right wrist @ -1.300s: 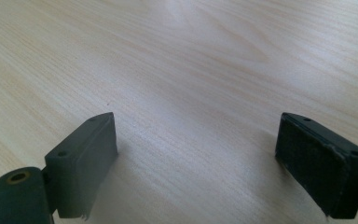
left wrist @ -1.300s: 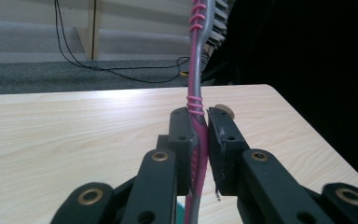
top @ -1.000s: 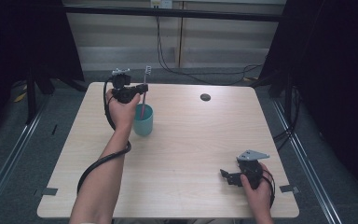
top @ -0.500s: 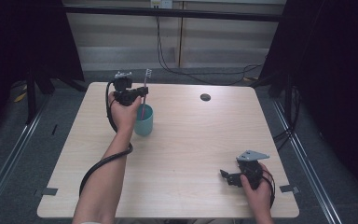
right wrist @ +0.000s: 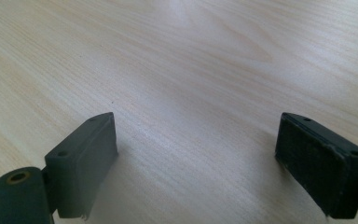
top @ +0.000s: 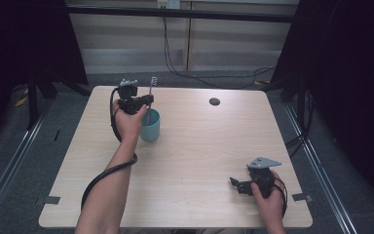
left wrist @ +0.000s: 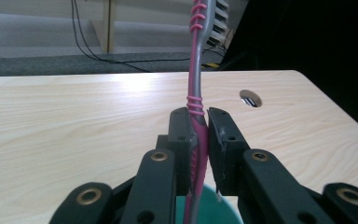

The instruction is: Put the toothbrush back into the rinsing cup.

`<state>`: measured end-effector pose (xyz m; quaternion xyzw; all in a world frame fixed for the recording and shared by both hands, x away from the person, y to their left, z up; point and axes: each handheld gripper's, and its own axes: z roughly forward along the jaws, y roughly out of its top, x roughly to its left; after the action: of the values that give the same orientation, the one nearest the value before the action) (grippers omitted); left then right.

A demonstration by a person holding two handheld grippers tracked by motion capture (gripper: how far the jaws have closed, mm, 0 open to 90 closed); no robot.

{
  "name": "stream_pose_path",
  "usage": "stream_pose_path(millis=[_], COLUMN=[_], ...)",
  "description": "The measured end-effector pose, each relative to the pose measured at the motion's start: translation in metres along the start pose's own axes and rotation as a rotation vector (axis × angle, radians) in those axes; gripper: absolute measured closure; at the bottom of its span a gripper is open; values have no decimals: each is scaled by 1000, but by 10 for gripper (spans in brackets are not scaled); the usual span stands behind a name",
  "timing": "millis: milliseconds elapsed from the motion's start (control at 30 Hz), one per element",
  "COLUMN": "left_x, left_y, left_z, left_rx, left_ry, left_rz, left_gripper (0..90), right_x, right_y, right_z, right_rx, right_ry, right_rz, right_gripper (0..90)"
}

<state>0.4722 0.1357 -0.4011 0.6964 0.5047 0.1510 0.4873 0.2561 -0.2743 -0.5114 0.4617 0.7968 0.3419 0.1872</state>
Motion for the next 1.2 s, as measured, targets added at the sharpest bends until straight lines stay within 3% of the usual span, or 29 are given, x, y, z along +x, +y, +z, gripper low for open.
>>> stream_pose_path(millis=[633,1200], left_x=[1,-4], left_y=[-11,-21], left_z=[-5,-24], left_rx=[8,39], left_ry=[13,15], left_rz=[9,27], left_gripper=[790,777], right_x=[0,0], right_y=[0,0], right_z=[0,0], right_rx=[0,0], right_ry=[1,1], right_rz=[1,2], right_gripper=[120,120])
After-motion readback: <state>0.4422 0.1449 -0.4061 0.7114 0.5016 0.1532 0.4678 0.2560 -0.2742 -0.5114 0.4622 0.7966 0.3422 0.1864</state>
